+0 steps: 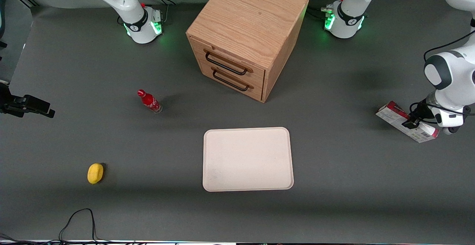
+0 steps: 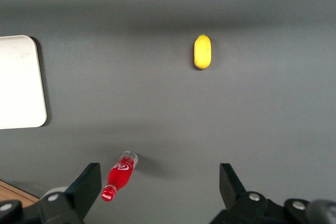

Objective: Place red cookie box on tray
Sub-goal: 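Close the left gripper on the cookie box's end and grasp it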

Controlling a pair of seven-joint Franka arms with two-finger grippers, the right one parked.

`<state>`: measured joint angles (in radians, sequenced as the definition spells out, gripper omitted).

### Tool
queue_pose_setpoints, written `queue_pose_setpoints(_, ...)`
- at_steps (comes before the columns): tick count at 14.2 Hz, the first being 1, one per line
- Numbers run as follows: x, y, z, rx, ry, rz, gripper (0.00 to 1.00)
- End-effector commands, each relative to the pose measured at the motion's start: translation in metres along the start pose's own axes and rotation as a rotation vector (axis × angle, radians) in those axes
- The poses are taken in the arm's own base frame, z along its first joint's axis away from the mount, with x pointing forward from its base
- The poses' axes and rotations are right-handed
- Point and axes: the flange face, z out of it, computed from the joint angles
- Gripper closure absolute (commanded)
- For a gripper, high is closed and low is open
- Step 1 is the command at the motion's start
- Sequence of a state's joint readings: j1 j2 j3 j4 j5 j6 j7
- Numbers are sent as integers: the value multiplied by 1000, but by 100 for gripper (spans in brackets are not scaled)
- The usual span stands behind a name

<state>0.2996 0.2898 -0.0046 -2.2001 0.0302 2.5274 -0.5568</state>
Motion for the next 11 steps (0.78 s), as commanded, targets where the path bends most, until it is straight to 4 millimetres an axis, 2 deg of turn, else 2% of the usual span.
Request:
queue_pose_setpoints(1,2,4,-2,7,5,9,100)
queue_pose_setpoints(4,1,5,-3,6,7,10,100)
queue_pose_setpoints(6,4,7,-14,-1,19,7,100)
queue_pose_setpoints(7,11,11,-30,4,14,5,100)
queue_pose_setpoints(8,18,16,-53,18,-4,5,100)
queue_pose_setpoints(11,43,28,-142,64,-63,-5,100)
